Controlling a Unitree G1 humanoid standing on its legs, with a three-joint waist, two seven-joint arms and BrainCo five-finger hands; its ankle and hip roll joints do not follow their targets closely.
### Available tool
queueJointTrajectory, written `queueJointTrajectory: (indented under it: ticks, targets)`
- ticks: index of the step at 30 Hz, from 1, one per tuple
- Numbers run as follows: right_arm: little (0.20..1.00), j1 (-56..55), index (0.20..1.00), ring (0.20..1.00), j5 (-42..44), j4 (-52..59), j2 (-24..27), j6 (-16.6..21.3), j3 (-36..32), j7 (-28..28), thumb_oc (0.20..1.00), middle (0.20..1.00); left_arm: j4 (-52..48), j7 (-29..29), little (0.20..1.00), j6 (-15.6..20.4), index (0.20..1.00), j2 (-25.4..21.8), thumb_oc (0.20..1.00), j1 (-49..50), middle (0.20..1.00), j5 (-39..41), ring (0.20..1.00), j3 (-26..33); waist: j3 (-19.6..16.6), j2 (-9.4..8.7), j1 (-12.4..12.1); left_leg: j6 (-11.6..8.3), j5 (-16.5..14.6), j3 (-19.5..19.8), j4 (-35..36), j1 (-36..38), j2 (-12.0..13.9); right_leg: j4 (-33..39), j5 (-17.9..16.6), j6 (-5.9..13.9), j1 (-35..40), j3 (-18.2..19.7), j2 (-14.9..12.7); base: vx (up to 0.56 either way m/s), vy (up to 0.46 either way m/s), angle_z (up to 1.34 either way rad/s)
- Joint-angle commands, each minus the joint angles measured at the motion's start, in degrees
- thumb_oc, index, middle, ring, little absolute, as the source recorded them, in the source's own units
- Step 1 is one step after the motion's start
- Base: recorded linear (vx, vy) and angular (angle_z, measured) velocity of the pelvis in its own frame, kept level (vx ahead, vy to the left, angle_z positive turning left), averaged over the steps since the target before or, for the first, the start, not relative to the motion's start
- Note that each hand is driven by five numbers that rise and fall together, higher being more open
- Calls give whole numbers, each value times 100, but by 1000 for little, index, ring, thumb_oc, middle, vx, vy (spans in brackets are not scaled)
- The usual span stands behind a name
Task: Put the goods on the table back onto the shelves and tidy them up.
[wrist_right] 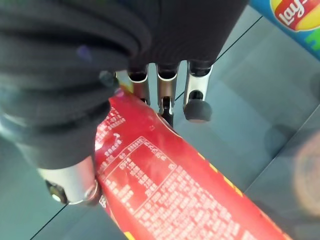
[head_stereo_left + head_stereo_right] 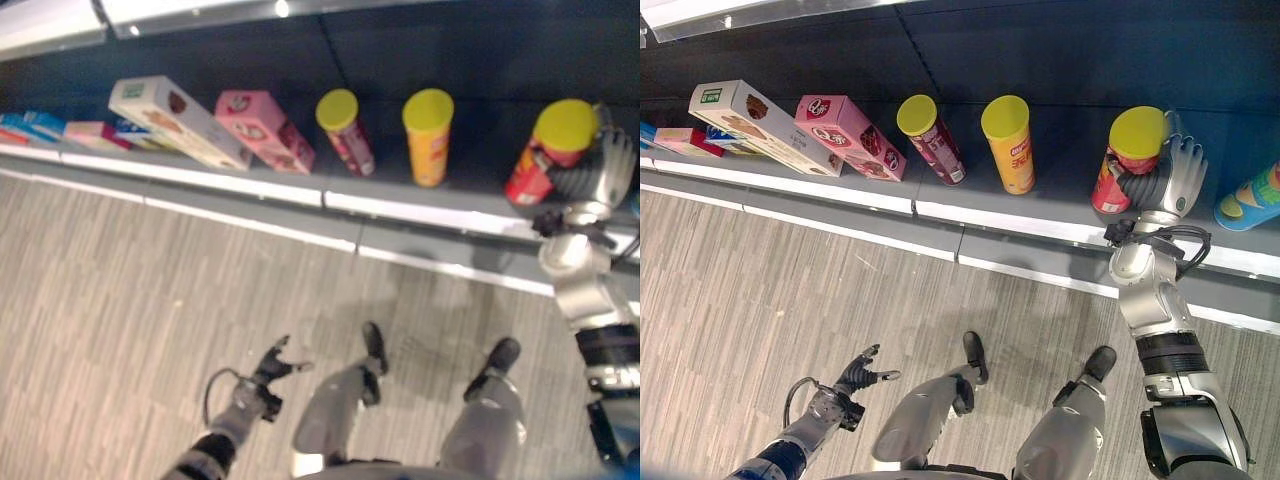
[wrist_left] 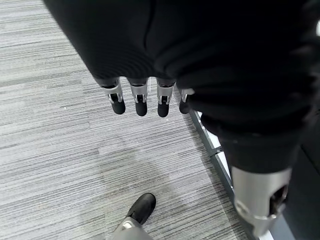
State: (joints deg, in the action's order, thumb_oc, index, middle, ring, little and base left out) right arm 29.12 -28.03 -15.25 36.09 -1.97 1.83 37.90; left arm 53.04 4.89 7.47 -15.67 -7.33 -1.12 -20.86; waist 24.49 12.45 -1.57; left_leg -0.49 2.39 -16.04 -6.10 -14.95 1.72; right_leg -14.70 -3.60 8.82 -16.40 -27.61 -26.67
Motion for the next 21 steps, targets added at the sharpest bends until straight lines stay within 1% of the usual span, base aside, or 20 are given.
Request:
queueJointTrajectory:
  ticks: [1,9,21]
  targets:
    - [200,62,200,200,27,244,89,169,-7,76,200,200,321,184,1000,31,1000,-82,1000,-83,1000,110,1000,-98,-339,-49,-43,-462,-663,33,-176,188,416,-675,379,389,-182,402,-401,0,0,0]
    - [200,19,200,200,53,237,75,174,12,56,200,200,361,214,1000,14,1000,-73,1000,-112,1000,91,1000,-80,-340,-98,-26,-479,-648,26,-165,192,439,-666,377,379,-194,411,-382,0,0,0]
    - [200,19,200,200,26,174,88,148,55,71,200,200,396,255,1000,20,1000,-52,1000,-128,1000,98,1000,-53,-322,-115,-23,-492,-632,32,-134,212,442,-654,355,383,-214,442,-372,0,0,0]
